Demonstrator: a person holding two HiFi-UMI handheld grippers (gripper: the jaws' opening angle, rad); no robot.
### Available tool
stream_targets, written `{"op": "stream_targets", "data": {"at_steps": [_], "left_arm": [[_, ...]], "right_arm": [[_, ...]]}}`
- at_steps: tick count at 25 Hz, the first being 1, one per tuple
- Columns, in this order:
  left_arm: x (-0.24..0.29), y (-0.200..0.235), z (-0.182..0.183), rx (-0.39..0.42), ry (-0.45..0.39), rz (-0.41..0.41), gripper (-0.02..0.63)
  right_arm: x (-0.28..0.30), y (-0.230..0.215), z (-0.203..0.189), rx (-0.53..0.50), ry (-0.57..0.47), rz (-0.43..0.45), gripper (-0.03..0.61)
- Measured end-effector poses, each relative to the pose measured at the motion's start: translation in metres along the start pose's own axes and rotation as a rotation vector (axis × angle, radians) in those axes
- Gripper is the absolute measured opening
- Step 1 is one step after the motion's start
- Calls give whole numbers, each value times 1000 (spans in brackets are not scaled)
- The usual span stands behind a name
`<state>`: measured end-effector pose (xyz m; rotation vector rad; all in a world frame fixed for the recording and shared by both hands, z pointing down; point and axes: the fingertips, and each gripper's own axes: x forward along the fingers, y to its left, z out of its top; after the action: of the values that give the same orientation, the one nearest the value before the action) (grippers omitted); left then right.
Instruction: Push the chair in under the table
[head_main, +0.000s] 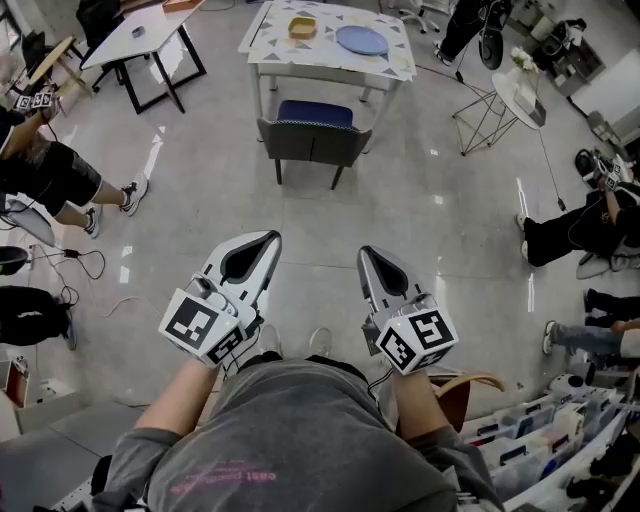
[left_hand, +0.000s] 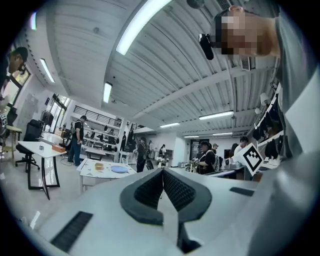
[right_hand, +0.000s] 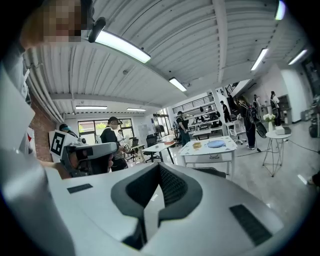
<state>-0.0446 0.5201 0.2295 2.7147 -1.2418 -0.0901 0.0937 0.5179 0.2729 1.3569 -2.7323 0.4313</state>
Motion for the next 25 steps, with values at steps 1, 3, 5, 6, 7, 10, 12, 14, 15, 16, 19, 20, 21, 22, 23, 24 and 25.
{"op": "stream_targets", "data": {"at_steps": [1, 3, 5, 6, 7, 10, 12, 14, 15, 16, 19, 20, 21, 22, 23, 24, 25], "left_arm": [[0, -1, 0, 0, 1, -1, 2], [-1, -2, -2, 1, 2, -3, 2], [-2, -3, -3, 2, 4, -6, 2], [-2, -4, -4, 3, 5, -8, 2], [-2, -5, -4, 4, 5, -10, 2], [-1, -7, -5, 9, 8, -9, 2], [-1, -7, -5, 12, 10, -5, 2], [-1, -6, -6, 14, 11, -2, 3], [-1, -5, -6, 15, 10, -2, 3], [-1, -5, -6, 15, 10, -2, 3], [0, -3, -8, 15, 14, 0, 5], [0, -4, -9, 15, 16, 0, 6], [0, -4, -10, 14, 17, 0, 8], [0, -4, -10, 13, 18, -1, 14], [0, -4, -11, 12, 18, -1, 23], [0, -3, -11, 11, 19, -1, 32], [0, -3, -11, 10, 20, 0, 40]], "right_arm": [[-1, 0, 1, -1, -4, -3, 3], [-3, 0, 2, -1, -12, -3, 3], [-4, 1, 1, -2, -14, -4, 3], [-4, 1, 1, -5, -13, -6, 3], [-5, 1, 1, -9, -11, -7, 3], [-6, 2, 2, -27, -15, -10, 3], [-7, 2, 3, -33, -18, -9, 3], [-6, 3, 4, -33, -19, -8, 3], [-6, 3, 4, -32, -19, -7, 3], [-5, 4, 4, -32, -19, -6, 3], [-3, 3, 3, -29, -19, -3, 4], [-3, 3, 2, -28, -18, -2, 5], [-3, 3, 2, -28, -18, -1, 5], [-3, 3, 2, -28, -18, -1, 5], [-3, 3, 2, -29, -18, -2, 5], [-2, 3, 2, -31, -17, -3, 5], [-2, 2, 2, -33, -14, -5, 5]]}}
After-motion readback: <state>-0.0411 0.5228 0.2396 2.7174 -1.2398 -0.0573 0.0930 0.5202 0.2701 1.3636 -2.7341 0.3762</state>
